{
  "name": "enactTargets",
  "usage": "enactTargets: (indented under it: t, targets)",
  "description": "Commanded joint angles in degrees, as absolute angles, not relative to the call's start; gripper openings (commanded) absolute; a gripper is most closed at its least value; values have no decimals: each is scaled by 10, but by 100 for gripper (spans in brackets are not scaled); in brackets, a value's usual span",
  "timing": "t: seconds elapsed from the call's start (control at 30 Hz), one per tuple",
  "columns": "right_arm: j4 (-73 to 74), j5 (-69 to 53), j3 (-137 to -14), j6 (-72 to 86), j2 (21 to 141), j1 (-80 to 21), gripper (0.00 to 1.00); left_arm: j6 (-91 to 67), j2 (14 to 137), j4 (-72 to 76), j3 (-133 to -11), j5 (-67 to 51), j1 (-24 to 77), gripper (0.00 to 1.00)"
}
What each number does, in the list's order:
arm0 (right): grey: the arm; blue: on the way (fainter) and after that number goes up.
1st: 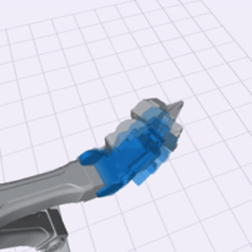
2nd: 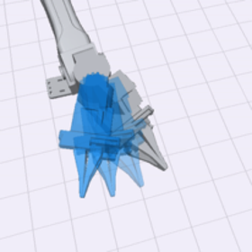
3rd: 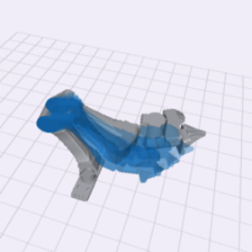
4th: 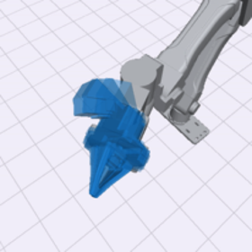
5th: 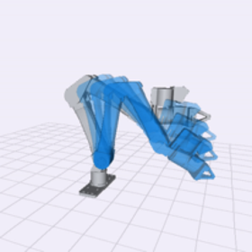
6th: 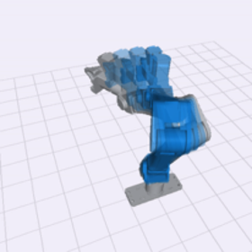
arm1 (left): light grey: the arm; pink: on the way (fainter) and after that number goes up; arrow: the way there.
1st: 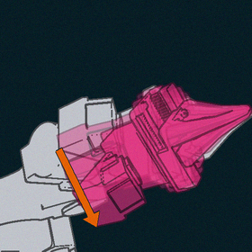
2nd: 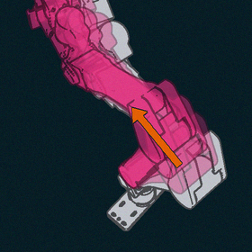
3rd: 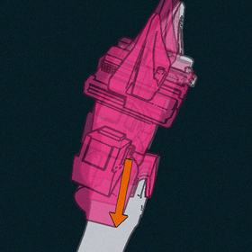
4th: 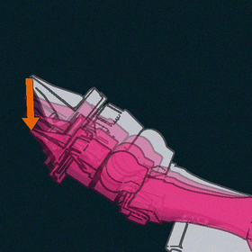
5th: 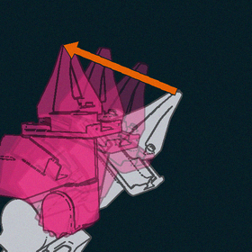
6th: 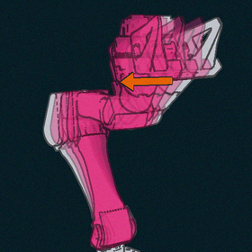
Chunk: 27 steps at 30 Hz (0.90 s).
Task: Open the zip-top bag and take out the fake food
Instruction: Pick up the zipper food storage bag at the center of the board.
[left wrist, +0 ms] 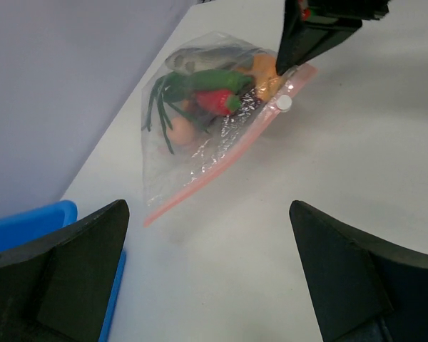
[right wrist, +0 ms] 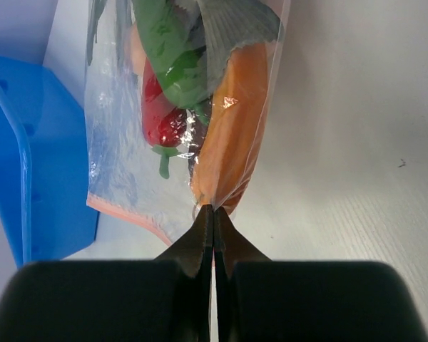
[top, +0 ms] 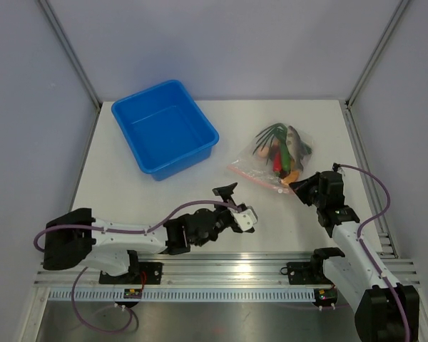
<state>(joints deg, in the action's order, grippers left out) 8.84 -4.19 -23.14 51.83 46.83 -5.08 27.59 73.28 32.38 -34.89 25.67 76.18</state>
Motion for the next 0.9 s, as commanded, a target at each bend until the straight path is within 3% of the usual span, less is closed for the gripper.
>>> enactTargets:
  t: [0.0, 0.4, 0.63, 0.8, 0.87]
  targets:
    - [67, -88, -244, 518, 464, -48, 0, 356, 779, 443, -352, 251, 778, 99]
    - [62, -156, -250, 520, 445, -48, 0, 428, 888, 542, -353, 210, 773, 99]
    - [62, -185, -252, 519, 436, -48, 0, 450, 953, 530, -394, 104, 713, 98]
    - [61, -206, -251, 517, 428, -48, 0, 462, 1005, 560, -430, 120, 683, 91]
    - [59, -205, -249, 516, 422, -48, 0, 455, 1008, 570, -436, 117, 674, 83]
